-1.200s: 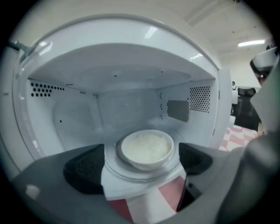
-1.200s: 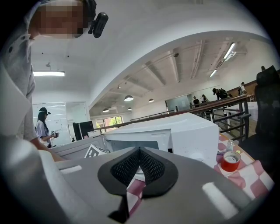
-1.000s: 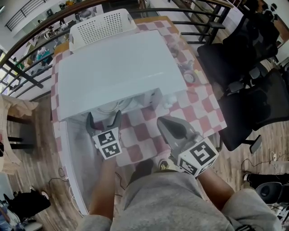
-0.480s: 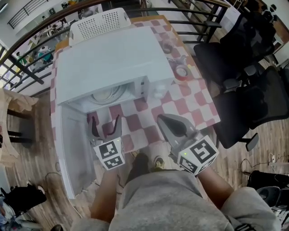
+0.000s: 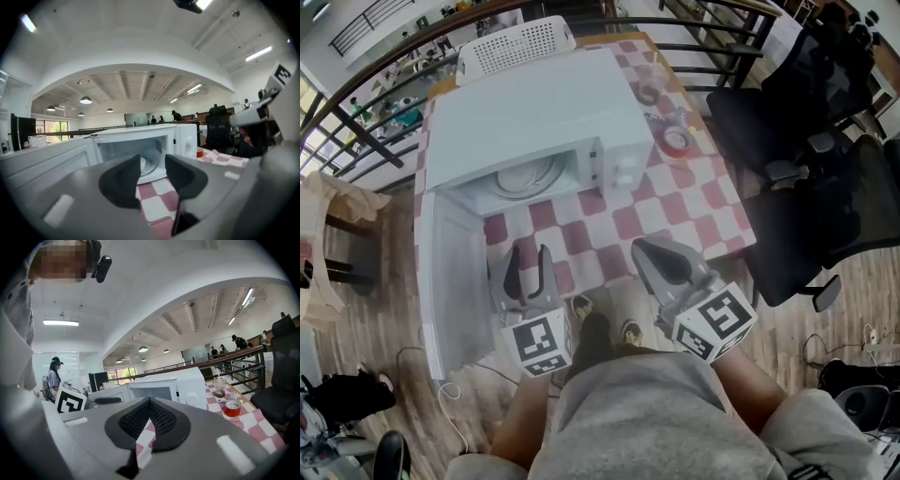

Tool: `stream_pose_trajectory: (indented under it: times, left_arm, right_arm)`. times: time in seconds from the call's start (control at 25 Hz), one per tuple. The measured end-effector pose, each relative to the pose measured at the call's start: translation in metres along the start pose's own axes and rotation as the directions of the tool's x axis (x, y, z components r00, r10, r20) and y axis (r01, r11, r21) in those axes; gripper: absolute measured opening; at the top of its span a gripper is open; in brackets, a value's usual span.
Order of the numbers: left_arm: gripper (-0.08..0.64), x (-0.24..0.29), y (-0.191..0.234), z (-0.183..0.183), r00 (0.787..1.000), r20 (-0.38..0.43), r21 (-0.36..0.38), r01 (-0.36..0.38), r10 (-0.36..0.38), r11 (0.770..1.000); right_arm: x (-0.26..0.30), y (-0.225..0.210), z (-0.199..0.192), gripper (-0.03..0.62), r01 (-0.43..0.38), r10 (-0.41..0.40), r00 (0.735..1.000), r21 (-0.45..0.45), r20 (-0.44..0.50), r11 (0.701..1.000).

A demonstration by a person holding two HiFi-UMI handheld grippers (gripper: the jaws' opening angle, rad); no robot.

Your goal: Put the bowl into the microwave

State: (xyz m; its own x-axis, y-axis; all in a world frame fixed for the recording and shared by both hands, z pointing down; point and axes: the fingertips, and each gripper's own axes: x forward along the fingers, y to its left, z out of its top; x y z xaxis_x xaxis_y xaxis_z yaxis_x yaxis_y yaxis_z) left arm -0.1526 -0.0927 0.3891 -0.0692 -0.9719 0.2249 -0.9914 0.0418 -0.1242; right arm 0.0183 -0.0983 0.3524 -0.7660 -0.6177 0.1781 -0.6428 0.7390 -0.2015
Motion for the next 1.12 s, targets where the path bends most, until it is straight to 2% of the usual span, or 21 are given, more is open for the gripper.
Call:
stream_pose_trajectory:
  times: [0.12, 0.32, 0.56, 0.72, 1.12]
  left_arm:
    - [0.096, -0.022, -0.014, 0.006, 1.000, 0.018, -0.016, 0.012, -0.012, 1.000]
    - [0.015, -0.050, -0.042, 0.013, 0.998, 0.033, -0.025, 0.045, -0.045, 0.999]
    - [0.012, -0.079, -0.068, 0.016, 0.996, 0.027, -0.047, 0.087, -0.086, 0.995]
    - [0.012, -0.093, -0.072, 0.014, 0.997, 0.016, -0.069, 0.078, -0.077, 0.995]
    - [0.012, -0.106, -0.079, 0.022, 0.998, 0.029, -0.057, 0.059, -0.057, 0.997]
  right_arm:
    - [-0.014, 0.004, -0.002, 0.000, -0.008, 0.008, 1.000, 0.000, 0.005, 1.000]
    - [-0.035, 0.003, -0.005, 0.000, -0.021, 0.021, 1.000, -0.001, 0.009, 1.000]
    - [-0.056, 0.004, -0.006, 0.000, -0.037, 0.037, 0.999, 0.004, 0.015, 0.999]
    - [-0.064, 0.000, -0.005, 0.000, -0.048, 0.048, 0.999, 0.013, 0.021, 0.999]
    - [-0.071, -0.002, -0.006, 0.000, -0.068, 0.068, 0.998, 0.015, 0.013, 0.998]
